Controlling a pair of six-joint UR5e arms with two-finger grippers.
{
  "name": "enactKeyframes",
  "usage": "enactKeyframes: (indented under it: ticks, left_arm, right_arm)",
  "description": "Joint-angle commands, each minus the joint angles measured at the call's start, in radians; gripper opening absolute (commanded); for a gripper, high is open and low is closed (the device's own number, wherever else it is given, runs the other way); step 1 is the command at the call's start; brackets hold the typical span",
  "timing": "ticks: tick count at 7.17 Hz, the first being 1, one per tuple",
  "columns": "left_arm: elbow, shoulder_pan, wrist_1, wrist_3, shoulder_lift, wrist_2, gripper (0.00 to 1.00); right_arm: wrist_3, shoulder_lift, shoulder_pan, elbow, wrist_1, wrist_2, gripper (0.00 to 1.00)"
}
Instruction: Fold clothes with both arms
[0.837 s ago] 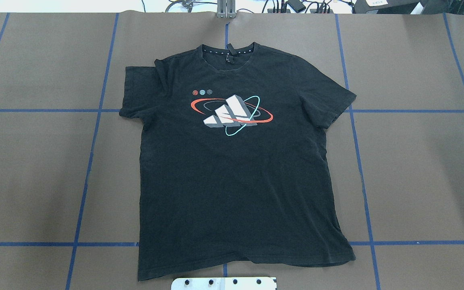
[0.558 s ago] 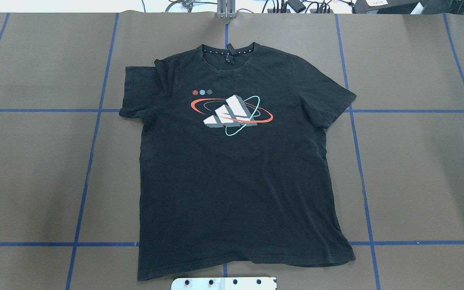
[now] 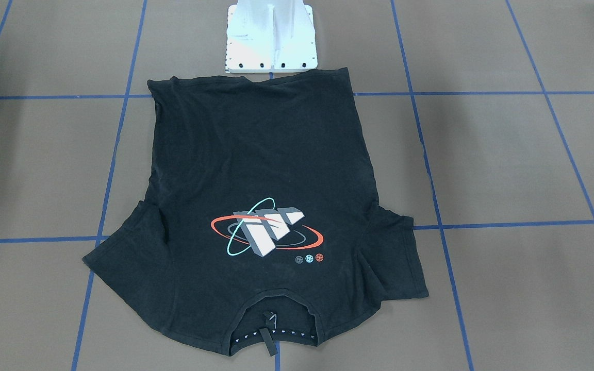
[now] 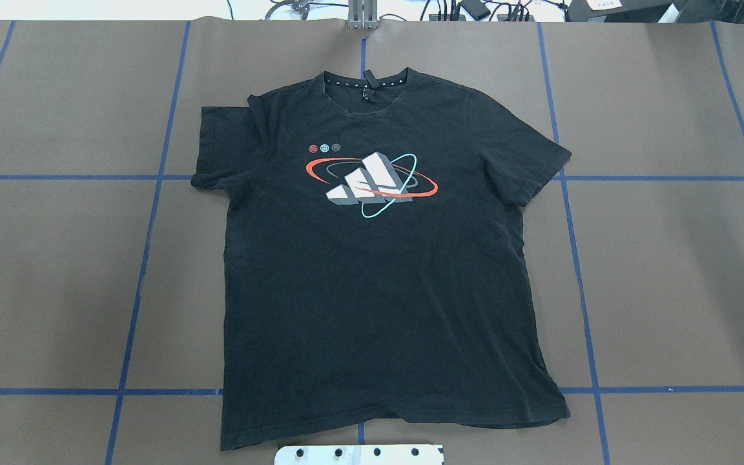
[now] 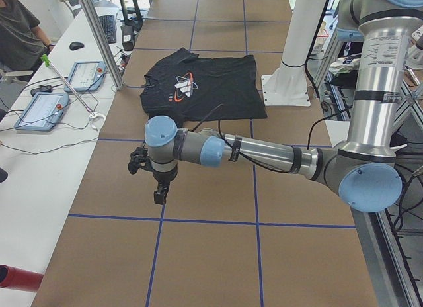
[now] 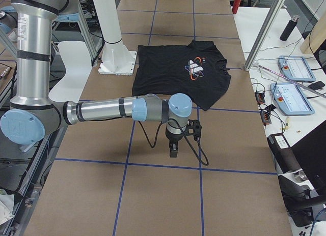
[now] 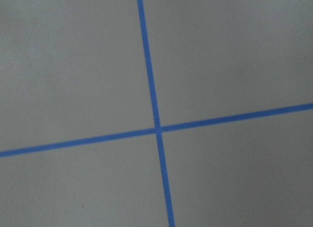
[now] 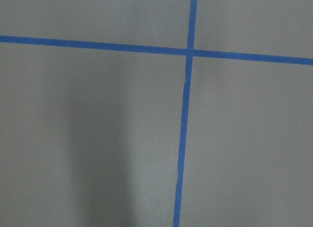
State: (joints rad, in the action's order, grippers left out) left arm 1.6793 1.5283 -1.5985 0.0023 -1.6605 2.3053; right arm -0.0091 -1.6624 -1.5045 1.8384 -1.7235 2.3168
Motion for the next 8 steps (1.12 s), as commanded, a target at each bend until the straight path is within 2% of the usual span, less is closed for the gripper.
enactKeyframes:
  ticks: [1,2,5,6,7,8]
  left_arm:
    - [0.045,-0.003,-0.008,0.001,-0.047,0.014,1.0]
    - [0.049,-0.017,-0.029,0.001,-0.053,0.017,1.0]
    - [0.037,-0.074,-0.159,-0.114,-0.12,0.017,1.0]
    - [0.018,-0.094,-0.24,-0.131,-0.122,0.017,1.0]
    - [-0.018,-0.149,-0.297,-0.215,-0.127,0.016,1.0]
    - [-0.021,-0.173,-0.366,-0.328,-0.125,0.016,1.0]
  right_arm:
    - [0.001,0.044,0.003,0.008,0.002,0.027,1.0]
    - [-0.002,0.1,0.003,-0.001,0.002,0.062,1.0]
    - [-0.002,0.217,0.073,-0.036,0.01,0.062,1.0]
    - [0.0,0.236,0.108,-0.059,0.074,0.062,1.0]
    - [0.021,0.284,0.14,-0.12,0.128,0.065,1.0]
    - [0.123,0.346,0.202,-0.181,0.181,0.062,1.0]
